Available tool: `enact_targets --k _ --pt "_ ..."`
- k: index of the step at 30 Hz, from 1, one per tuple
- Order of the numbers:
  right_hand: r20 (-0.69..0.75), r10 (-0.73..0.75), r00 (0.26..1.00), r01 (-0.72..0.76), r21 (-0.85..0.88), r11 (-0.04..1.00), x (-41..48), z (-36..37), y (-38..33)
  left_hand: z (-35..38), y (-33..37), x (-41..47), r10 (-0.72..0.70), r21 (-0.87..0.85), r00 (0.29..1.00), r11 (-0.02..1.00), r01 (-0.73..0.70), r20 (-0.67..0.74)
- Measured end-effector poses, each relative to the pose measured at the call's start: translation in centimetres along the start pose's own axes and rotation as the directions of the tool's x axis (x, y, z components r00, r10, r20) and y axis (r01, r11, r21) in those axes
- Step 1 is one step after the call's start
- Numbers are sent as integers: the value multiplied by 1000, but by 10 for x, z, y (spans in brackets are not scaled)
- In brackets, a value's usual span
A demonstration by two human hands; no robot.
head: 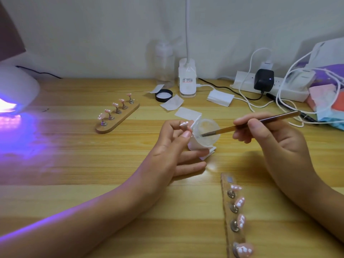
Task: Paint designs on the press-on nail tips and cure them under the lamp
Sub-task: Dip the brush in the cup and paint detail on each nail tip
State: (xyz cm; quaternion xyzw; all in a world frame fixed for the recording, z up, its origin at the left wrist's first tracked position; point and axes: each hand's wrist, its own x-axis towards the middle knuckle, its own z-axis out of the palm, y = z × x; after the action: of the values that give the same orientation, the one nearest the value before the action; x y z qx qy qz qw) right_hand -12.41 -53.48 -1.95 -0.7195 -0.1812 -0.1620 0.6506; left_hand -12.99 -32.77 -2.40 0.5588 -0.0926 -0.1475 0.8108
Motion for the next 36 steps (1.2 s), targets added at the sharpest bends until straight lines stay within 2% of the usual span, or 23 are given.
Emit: enact_targets --k 6,11,15,18,30,36 --pt "26 -29 999 29 -10 1000 0 -1 -3 -4 -5 2 1 30 999 1000 -2 52" --pt "131 -158 979 174 -119 978 -6 -1 -4 -5 -5 4 1 -2 999 1000 -1 45" --pt "236 -281 930 342 -278 898 -7 2 -3 -5 -5 5 -1 -18 1000 1000 1 29" --pt "248 -347 905 414 -321 852 -7 3 -4 -4 -5 6 -7 -18 1000 1000 7 18" --pt "246 -359 901 429 -369 824 -6 3 0 -3 -6 4 15 42 999 999 -17 41" --pt "162 -344 925 375 -240 895 -5 2 -1 -4 -4 4 -31 -68 1000 997 32 3"
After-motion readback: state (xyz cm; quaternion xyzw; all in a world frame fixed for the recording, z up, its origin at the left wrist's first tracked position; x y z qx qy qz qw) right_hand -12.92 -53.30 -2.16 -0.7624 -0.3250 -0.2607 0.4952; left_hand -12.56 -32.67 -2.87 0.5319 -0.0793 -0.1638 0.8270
